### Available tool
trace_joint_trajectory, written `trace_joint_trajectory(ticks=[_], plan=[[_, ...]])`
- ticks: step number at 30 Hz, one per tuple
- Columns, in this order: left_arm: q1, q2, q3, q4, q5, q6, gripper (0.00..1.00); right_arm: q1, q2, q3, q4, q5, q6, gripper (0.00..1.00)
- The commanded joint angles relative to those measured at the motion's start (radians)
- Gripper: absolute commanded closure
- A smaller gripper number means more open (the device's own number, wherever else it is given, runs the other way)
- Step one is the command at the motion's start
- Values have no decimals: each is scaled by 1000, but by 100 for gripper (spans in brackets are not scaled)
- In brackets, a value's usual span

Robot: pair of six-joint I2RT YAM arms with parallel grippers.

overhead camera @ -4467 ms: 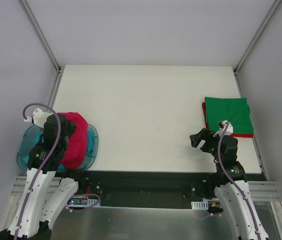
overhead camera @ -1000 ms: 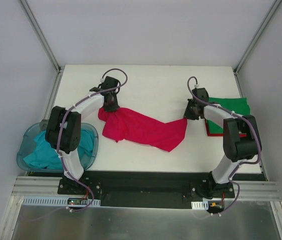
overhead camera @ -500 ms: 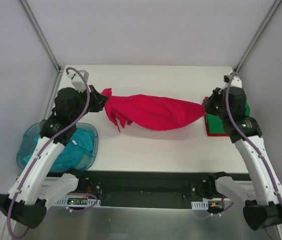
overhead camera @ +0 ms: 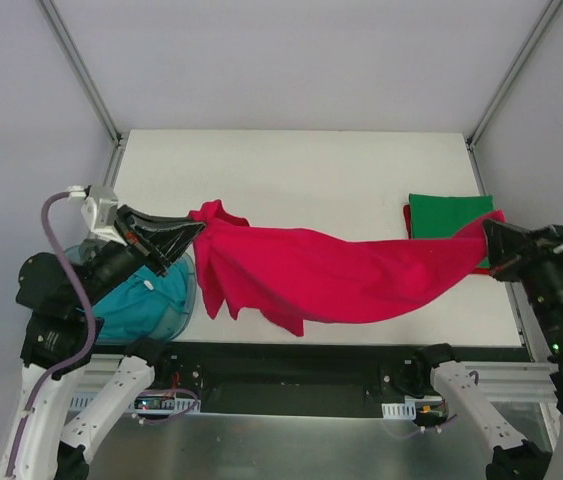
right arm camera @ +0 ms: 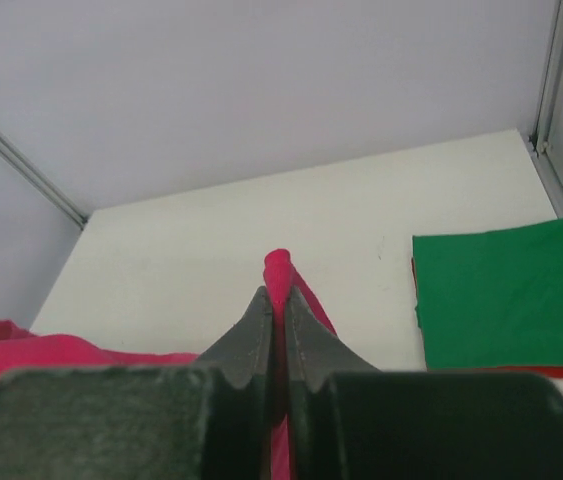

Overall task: Fold and stack the t-shirts
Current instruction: Flatten out the tshirt

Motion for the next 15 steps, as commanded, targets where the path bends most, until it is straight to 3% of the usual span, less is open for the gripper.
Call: trace_joint_trajectory(ticks=[1, 8, 13, 15], plan=[[5, -48, 87, 93, 107, -38, 100, -2, -29, 76, -91, 9, -19, 100], [5, -18, 39, 91, -21, -47, 100, -2, -29, 20, -85, 106, -27, 100], [5, 111, -73, 97, -164, -44, 100, -4, 9, -179, 18, 204, -16, 100], [13, 229, -123, 129, -179, -35, 100, -4, 52, -279, 96, 241, -15, 100]])
